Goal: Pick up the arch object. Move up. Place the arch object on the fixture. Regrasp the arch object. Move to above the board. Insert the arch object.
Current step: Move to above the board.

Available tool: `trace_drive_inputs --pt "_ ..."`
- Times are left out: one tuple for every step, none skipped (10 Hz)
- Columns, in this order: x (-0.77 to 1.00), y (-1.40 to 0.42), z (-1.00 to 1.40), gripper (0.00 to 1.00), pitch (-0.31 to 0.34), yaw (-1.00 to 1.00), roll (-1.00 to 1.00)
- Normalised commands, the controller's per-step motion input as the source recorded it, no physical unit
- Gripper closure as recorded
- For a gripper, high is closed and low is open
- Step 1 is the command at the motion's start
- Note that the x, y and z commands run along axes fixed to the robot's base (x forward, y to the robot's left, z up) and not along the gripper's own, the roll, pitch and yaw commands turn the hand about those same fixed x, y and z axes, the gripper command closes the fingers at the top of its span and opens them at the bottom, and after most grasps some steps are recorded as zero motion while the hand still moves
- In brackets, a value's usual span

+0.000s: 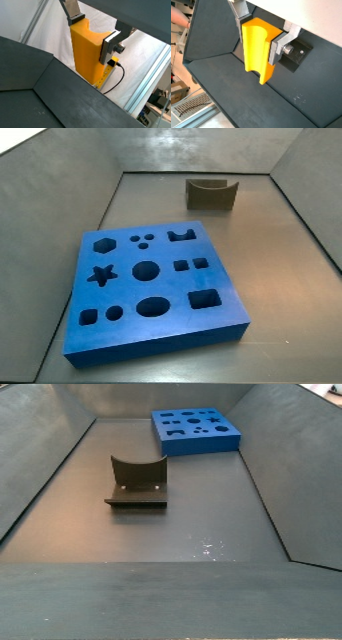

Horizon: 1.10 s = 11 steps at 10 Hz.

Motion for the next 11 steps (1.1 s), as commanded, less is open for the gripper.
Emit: trace_drive_inputs --pt "0.03 -0.03 0.48 1.00 0.115 0.09 -0.04" --pt "0.02 -0.02 0.31 1.00 0.114 0.10 -0.05" --pt "0.02 -0.02 0.18 1.00 0.111 0.10 -0.05" --pt "-0.46 -1.00 0.03 1.00 -0.035 0.00 -1.00" --pt "-0.46 -1.00 0.04 1.00 -0.044 0.00 -1.00" --pt "-0.48 -1.00 0.05 1.00 -0.056 0.00 -1.00" --pt "-0.49 -1.00 0.03 1.00 -0.066 -0.01 -1.00" --pt "-0.50 -1.00 0.04 1.00 -0.070 -0.01 -1.00" --pt "-0.51 -1.00 0.04 1.00 -0.073 -0.01 -1.00" --pt "-0.53 -1.00 0.03 1.00 -0.082 -0.02 -1.00" --pt "-0.55 -1.00 0.04 1.00 -0.087 -0.02 -1.00"
